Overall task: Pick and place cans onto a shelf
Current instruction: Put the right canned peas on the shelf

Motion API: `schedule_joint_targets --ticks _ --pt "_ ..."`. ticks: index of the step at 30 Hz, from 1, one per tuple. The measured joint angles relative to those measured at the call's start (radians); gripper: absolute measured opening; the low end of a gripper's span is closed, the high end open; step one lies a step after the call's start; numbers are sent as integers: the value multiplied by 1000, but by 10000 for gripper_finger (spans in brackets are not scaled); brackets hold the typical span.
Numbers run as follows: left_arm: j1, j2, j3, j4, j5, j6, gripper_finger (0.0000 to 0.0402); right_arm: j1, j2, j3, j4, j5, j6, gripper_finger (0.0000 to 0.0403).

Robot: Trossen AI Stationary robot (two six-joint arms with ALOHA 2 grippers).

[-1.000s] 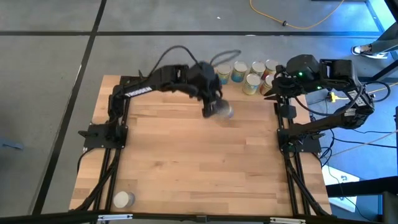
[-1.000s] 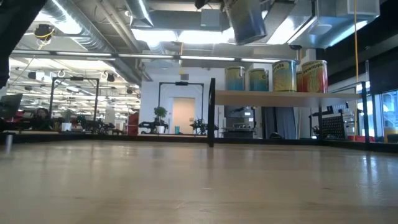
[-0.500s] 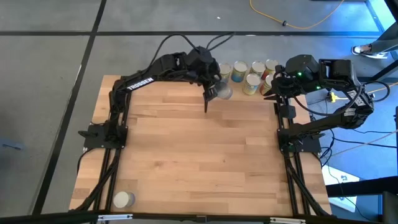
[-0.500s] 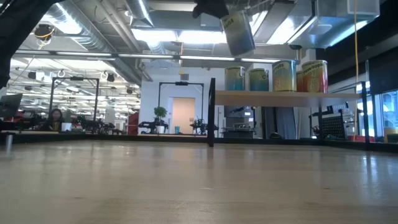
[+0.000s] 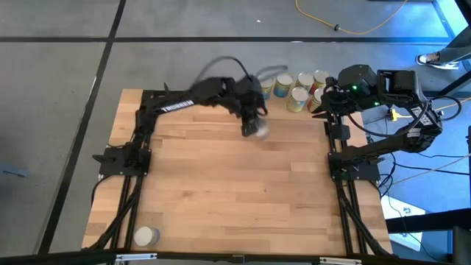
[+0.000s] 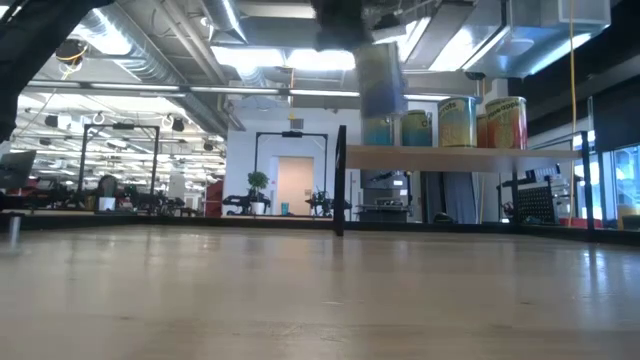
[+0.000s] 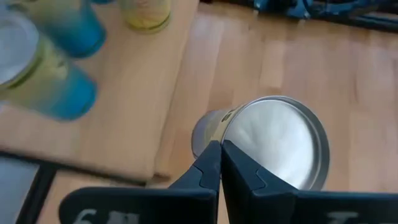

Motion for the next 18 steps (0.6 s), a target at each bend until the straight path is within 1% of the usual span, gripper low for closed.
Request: schedule_joint_targets --ticks 3,5,7,10,18 --pt "-37 40 -25 -13 20 -1 0 0 0 0 0 -1 0 60" --pt "-66 74 -24 28 29 9 0 0 0 0 0 -1 0 60" --pt "-92 109 -24 16 64 18 0 0 0 0 0 -1 0 60" --pt "-119 167 -24 42 109 32 0 0 0 0 0 -1 0 60" --pt "-172 263 -23 43 127 70 0 0 0 0 0 -1 0 60"
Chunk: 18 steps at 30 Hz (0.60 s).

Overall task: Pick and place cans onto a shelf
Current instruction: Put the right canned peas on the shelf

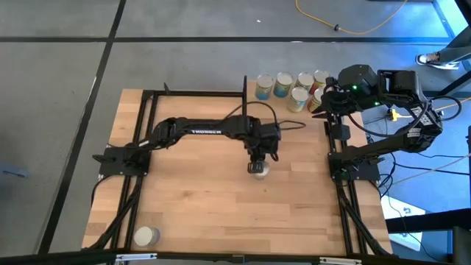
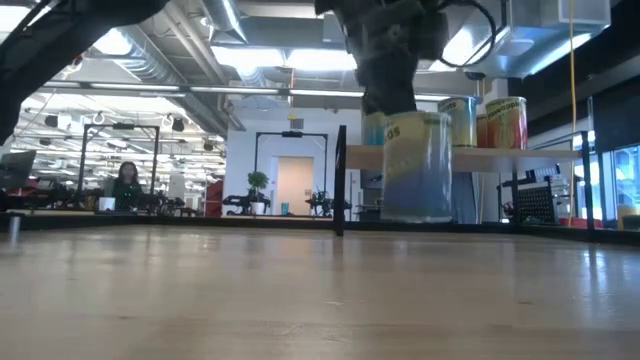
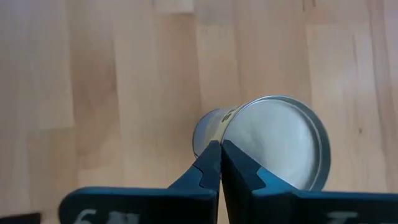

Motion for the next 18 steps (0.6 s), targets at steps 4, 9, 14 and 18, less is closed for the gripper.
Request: schedule_joint_targets --ticks 4,9,14,18 --pt "-4 15 -1 1 11 22 0 0 0 0 0 0 0 60" --pt "-6 30 -2 3 -8 53 0 0 0 0 0 0 0 60" --pt "-9 28 -10 20 -36 107 16 0 0 0 0 0 0 60" --pt "-11 28 -13 16 -39 106 32 0 0 0 0 0 0 60"
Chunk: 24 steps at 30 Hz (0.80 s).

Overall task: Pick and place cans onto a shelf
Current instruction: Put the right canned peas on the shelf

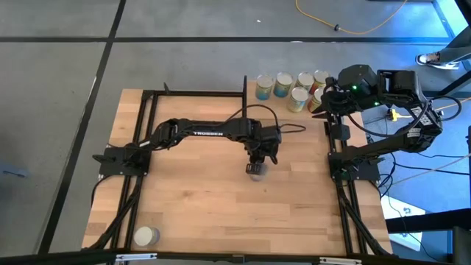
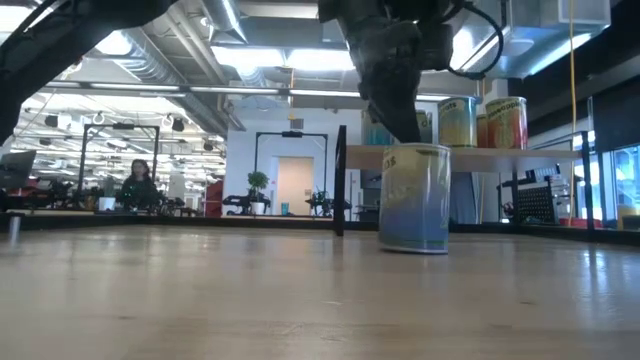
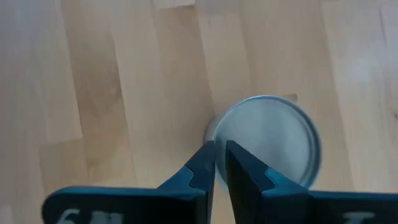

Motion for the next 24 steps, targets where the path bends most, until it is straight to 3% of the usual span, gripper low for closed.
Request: schedule_joint_targets --ticks 10,13,24 --pt "-1 -3 36 -5 -27 -3 41 0 0 0 0 0 -4 60" --pt "-6 -17 94 -79 -23 -5 41 0 0 0 0 0 -5 60" --pt "-93 -225 72 -371 -105 -120 41 0 -3 -26 0 -63 -59 60"
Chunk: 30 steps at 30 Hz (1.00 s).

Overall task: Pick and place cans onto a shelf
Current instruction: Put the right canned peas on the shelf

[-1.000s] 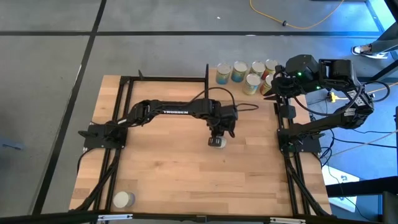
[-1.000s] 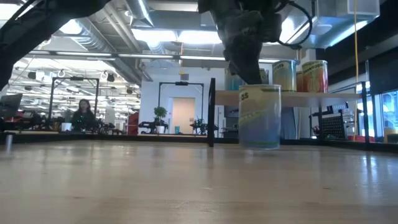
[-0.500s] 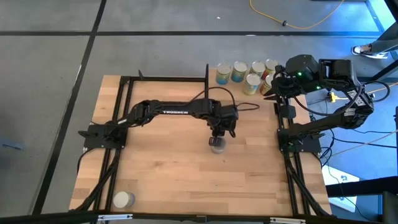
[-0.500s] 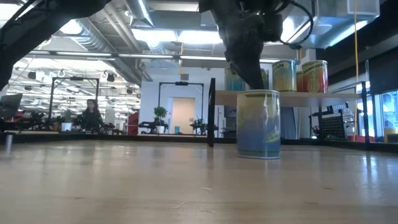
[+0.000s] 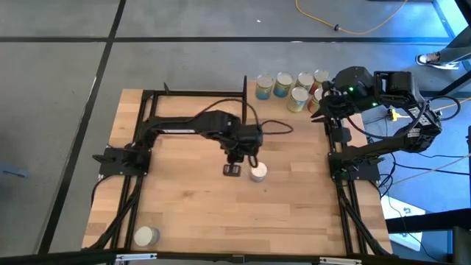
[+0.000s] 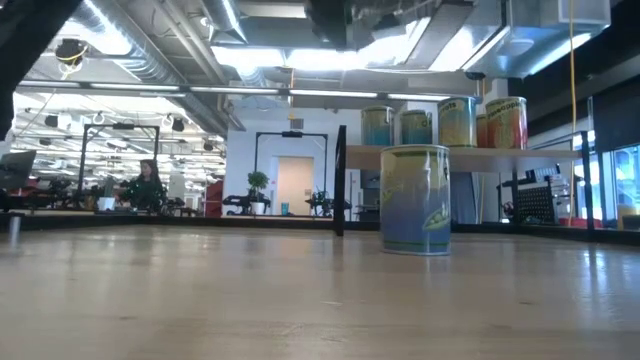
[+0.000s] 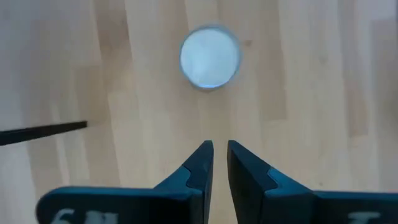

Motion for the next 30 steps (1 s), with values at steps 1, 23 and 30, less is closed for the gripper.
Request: schedule_joint_targets --ticks 1,23,30 --pt "-10 -19 1 -25 -1 -23 41 0 0 -9 1 1 -2 60" --pt "-273 -219 -3 -145 -60 -425 41 208 1 -588 398 -43 -221 60" --pt "-317 -234 -3 -145 -80 -442 41 272 6 -785 750 -41 -226 60"
